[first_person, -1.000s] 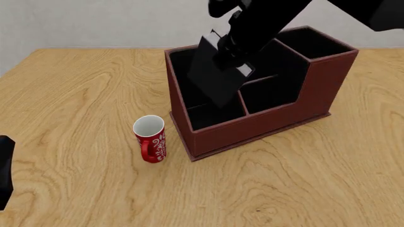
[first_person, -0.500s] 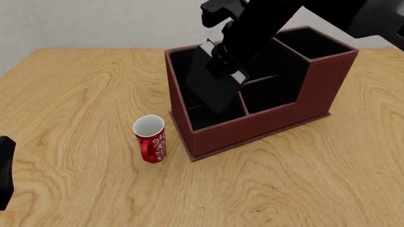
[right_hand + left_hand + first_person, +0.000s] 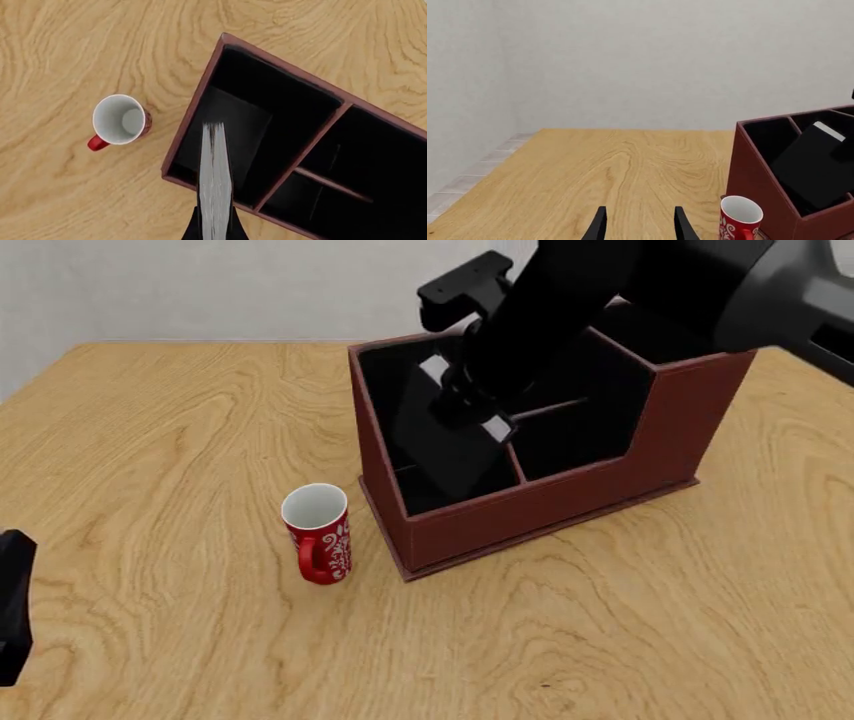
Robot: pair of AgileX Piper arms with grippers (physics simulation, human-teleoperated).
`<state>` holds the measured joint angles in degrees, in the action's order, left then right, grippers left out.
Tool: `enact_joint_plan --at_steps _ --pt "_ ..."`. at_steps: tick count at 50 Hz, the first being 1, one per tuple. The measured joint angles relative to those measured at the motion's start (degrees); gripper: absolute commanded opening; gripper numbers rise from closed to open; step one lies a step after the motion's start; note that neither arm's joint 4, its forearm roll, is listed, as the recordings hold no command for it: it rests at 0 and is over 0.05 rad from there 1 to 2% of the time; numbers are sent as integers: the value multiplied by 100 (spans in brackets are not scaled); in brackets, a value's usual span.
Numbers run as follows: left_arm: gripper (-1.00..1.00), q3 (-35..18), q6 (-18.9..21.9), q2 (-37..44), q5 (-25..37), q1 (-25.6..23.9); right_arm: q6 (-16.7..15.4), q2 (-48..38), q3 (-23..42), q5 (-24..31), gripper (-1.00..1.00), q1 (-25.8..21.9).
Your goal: Pick up the book and place it in the left compartment of the caddy.
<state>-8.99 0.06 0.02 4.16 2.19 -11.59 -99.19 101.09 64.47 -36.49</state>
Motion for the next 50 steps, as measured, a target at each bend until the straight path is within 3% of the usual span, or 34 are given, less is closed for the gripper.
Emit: enact_joint_plan --at_steps 24,25,50 --pt "100 20 27 1 8 -16 112 24 -286 -336 -100 -18" --pt "100 18 28 1 10 -17 108 21 -287 -337 100 -15" --pt "100 11 34 1 17 -26 89 6 -274 -280 100 40"
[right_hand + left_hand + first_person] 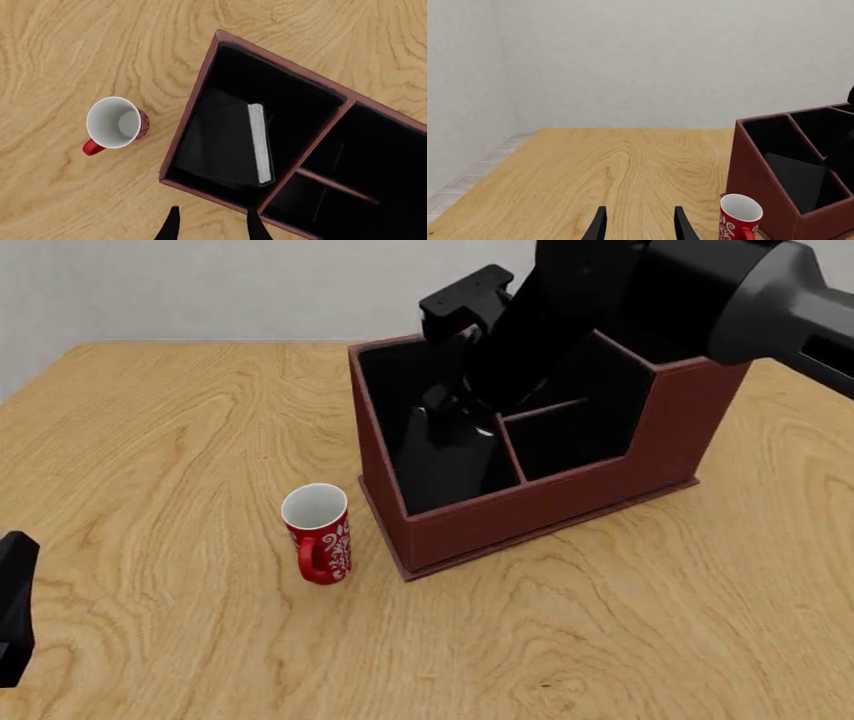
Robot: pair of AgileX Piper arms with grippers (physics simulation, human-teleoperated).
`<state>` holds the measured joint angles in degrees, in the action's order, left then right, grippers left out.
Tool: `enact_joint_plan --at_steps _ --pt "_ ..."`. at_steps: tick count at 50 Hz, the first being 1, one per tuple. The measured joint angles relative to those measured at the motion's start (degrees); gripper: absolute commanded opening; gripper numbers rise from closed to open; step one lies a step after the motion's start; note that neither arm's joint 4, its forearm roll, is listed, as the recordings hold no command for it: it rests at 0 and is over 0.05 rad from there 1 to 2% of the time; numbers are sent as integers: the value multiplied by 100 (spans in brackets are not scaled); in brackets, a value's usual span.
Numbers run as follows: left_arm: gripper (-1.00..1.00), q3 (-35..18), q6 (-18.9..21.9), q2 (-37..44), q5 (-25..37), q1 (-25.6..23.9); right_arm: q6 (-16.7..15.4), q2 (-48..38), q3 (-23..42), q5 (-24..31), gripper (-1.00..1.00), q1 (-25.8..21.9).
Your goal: Pick up the book and place it in the left compartment of the caddy.
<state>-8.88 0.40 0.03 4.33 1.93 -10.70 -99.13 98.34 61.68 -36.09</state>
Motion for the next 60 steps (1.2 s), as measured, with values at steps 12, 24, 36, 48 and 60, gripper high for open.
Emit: enact_joint_plan --at_steps 12,24,36,48,60 --pt "100 1 -11 0 -11 3 -33 23 120 110 100 26" --pt "100 -43 -29 -1 3 -12 -27 283 539 500 100 59" --pt "100 -115 -39 -1 33 -47 93 833 406 589 100 55" --pt "100 -213 -18 -2 90 -103 275 1689 -294 230 100 70" --pt "100 -295 33 -2 137 -178 459 2624 -1174 -295 100 102"
